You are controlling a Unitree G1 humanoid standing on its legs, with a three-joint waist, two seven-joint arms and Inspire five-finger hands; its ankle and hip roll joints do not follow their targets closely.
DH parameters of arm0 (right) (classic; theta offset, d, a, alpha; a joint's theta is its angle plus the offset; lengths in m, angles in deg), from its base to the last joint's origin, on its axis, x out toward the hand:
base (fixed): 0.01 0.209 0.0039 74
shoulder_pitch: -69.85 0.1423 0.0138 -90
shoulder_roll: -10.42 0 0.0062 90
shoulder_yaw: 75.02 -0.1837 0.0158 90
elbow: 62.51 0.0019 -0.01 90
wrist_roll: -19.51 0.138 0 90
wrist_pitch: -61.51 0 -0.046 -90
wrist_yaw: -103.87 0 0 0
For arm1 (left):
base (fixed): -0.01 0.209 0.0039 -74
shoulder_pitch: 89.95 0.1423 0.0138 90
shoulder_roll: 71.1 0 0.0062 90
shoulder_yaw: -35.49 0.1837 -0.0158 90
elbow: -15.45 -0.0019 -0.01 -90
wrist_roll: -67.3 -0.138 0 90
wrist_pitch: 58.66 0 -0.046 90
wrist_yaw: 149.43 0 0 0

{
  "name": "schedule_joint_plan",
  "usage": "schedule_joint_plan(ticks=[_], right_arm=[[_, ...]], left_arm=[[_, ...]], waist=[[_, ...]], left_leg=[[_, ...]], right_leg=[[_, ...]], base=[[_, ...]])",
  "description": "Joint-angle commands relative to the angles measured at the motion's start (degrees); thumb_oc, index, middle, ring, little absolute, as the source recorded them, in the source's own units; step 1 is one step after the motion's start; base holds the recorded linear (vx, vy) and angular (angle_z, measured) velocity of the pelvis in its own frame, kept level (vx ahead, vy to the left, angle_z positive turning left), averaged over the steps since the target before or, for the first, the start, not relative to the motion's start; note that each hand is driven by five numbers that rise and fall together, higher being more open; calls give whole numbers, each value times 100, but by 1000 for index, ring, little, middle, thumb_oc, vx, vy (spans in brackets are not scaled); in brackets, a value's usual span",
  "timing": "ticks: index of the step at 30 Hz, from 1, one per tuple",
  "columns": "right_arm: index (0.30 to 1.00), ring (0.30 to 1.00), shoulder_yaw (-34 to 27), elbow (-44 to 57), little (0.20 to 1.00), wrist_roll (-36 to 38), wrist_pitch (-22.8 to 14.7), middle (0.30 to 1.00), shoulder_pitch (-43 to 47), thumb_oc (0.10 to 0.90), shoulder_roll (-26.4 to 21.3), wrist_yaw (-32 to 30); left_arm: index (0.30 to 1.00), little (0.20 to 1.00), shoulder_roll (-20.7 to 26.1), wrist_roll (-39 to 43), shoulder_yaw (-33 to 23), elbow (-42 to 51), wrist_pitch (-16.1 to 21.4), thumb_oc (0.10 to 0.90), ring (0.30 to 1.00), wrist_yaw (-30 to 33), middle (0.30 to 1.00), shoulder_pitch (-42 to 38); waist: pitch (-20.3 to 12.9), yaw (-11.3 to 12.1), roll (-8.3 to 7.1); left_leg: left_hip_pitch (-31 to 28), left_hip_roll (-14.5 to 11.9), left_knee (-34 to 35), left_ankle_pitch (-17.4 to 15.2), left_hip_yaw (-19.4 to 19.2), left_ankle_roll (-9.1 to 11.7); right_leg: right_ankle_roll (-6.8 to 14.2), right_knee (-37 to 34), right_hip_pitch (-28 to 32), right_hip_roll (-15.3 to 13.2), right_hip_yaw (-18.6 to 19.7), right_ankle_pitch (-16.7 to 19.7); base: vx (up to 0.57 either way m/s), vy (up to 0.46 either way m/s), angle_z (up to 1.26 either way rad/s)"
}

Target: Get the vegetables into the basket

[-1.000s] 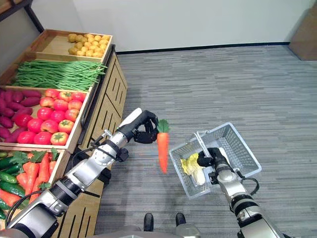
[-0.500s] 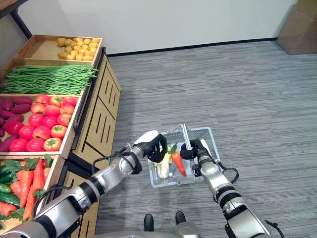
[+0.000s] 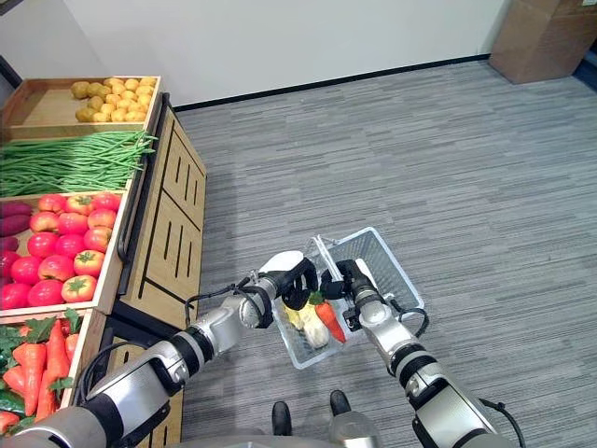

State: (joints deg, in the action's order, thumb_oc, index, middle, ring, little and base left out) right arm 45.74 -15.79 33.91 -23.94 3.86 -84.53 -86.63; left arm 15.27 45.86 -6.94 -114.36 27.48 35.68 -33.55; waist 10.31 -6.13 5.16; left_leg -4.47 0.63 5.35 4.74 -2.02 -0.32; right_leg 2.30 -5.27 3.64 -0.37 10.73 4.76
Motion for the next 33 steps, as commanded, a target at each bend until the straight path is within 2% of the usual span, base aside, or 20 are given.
schedule_joint_plan(ticks=[1,7,13,18,23,28,33], right_arm=[[300,300,-370,592,300,35,-610,300,835,400,124,-126],[300,300,-579,640,300,-99,-555,300,569,400,0,-67],[300,300,-736,318,300,-166,-486,300,340,400,-99,-12],[300,300,-1084,-208,300,-257,-391,300,-127,400,-303,1],[300,300,-1741,-770,300,-342,-332,300,-847,400,-720,19],[300,300,-2249,-1356,300,-251,-305,300,-1391,400,-868,137],[300,300,-2520,-2103,300,-270,-266,300,-1778,400,-802,280]], left_arm=[[1000,1000,-21,-141,-68,28,280,900,1000,315,1000,-868],[1000,1000,255,-69,-228,740,323,900,1000,184,1000,-743],[1000,1000,343,-7,-302,936,338,900,1000,95,1000,-691],[1000,1000,447,104,-428,972,349,900,1000,-32,1000,-337],[1000,1000,780,381,-895,957,354,900,1000,-65,1000,486],[1000,1000,1113,957,-1526,855,346,900,1000,-215,1000,1500],[1000,1000,1099,1026,-1936,-72,257,900,1000,-320,1000,2242]], waist=[[-374,129,-212],[-385,196,-204],[-385,215,-203],[-411,212,-210],[-447,226,-238],[-473,274,-262],[-515,288,-272]], left_leg=[[-63,78,-35,-485,0,175],[-67,79,-35,-440,53,190],[-85,88,-35,-443,77,190],[-103,89,-35,-459,95,188],[-143,76,-35,-476,129,176],[-177,73,-35,-475,160,170],[-196,56,-35,-486,169,166]], right_leg=[[311,35,378,-215,-51,-676],[295,27,408,-205,-118,-656],[290,27,441,-201,-169,-664],[289,29,457,-210,-177,-666],[265,52,474,-207,-203,-697],[267,83,490,-202,-234,-712],[265,151,486,-186,-253,-769]], base=[[0,0,0],[-7,-6,3],[-2,-1,2],[-2,-1,2],[0,0,0],[1,-8,1],[5,-6,2]])
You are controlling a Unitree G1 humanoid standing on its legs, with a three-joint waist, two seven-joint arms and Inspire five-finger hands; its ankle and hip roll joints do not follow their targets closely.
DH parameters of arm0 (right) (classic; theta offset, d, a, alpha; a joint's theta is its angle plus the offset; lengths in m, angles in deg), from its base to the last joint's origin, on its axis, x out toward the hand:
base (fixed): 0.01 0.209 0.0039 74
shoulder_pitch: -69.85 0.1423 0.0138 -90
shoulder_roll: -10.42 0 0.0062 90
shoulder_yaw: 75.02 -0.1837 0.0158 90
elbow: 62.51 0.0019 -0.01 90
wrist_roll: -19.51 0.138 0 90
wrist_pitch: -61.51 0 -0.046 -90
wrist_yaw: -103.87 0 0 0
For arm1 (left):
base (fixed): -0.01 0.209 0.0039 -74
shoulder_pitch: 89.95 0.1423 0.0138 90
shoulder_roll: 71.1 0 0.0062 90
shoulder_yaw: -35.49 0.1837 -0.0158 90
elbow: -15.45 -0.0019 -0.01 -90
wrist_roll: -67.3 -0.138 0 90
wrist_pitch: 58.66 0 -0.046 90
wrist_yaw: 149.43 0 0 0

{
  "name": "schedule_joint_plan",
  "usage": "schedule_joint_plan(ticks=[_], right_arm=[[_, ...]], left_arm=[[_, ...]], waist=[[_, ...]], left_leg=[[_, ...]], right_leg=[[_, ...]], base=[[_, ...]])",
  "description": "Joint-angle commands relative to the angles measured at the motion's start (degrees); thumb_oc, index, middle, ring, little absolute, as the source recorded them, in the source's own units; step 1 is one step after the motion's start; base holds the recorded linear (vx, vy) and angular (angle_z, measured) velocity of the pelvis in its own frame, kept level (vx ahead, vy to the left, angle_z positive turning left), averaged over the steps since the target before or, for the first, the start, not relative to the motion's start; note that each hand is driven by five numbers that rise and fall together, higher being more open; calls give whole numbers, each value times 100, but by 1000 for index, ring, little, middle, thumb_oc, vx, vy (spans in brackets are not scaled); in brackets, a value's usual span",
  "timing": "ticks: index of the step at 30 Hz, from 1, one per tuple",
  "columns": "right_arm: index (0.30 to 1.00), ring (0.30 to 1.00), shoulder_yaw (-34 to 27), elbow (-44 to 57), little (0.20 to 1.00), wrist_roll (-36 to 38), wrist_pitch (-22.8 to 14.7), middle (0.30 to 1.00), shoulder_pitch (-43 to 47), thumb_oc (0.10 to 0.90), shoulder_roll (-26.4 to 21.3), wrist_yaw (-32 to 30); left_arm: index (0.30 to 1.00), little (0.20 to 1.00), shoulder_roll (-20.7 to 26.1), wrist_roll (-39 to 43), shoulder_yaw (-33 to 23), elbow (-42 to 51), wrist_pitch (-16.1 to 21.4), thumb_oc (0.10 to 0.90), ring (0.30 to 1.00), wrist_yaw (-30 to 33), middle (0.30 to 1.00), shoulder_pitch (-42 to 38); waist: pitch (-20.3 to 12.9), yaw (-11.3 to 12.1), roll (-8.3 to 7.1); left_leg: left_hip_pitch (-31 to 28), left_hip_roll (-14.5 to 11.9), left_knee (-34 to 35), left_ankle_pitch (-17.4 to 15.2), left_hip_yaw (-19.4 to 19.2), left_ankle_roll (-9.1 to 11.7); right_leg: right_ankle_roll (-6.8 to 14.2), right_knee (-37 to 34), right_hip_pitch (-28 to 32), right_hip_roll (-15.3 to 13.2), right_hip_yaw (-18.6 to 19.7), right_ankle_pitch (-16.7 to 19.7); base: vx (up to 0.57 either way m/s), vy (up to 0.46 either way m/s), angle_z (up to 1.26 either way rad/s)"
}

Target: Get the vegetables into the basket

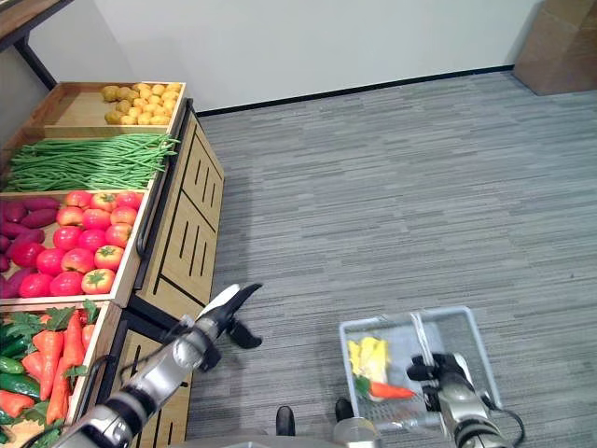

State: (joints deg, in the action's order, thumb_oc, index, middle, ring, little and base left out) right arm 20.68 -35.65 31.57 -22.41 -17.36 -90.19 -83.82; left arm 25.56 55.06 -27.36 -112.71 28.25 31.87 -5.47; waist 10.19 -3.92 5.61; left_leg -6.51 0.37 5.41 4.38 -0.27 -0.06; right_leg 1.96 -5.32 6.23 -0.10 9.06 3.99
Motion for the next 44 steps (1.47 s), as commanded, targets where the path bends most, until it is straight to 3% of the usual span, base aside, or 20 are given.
schedule_joint_plan(ticks=[1,8,15,25,44], right_arm=[[300,300,-56,-439,300,-65,-409,300,284,400,-203,33],[300,300,-90,-1162,300,-279,-359,300,85,400,-156,93],[300,300,-242,-1379,300,-262,-373,300,-179,400,-46,121],[300,300,-355,-1457,300,-117,-386,300,-333,400,159,118],[300,300,-108,-1438,300,-207,-448,300,-383,400,374,215]], left_arm=[[1000,1000,-17,-38,102,-722,152,900,1000,61,1000,-450],[1000,1000,-428,-433,-72,-2488,23,900,1000,184,1000,-265],[1000,1000,-553,-605,-425,-3231,-65,900,1000,255,1000,3],[1000,1000,-518,-519,-795,-3421,-108,900,1000,414,1000,199],[1000,1000,-621,-328,-931,-3549,-81,900,1000,407,1000,277]], waist=[[-519,63,-321],[-531,34,-320],[-517,6,-301],[-523,-20,-268],[-524,7,-329]], left_leg=[[-17,90,-41,-501,-6,135],[-20,78,-41,-508,-25,145],[-36,69,-41,-521,-94,149],[-42,72,-41,-528,-133,162],[-50,64,-41,-547,-189,169]], right_leg=[[295,168,249,-214,-93,-744],[284,233,202,-185,-75,-773],[269,257,190,-160,-62,-789],[254,274,176,-142,-75,-797],[249,220,207,-147,-105,-779]], base=[[0,0,0],[9,-3,0],[4,-6,-2],[1,-2,0],[0,0,0]])
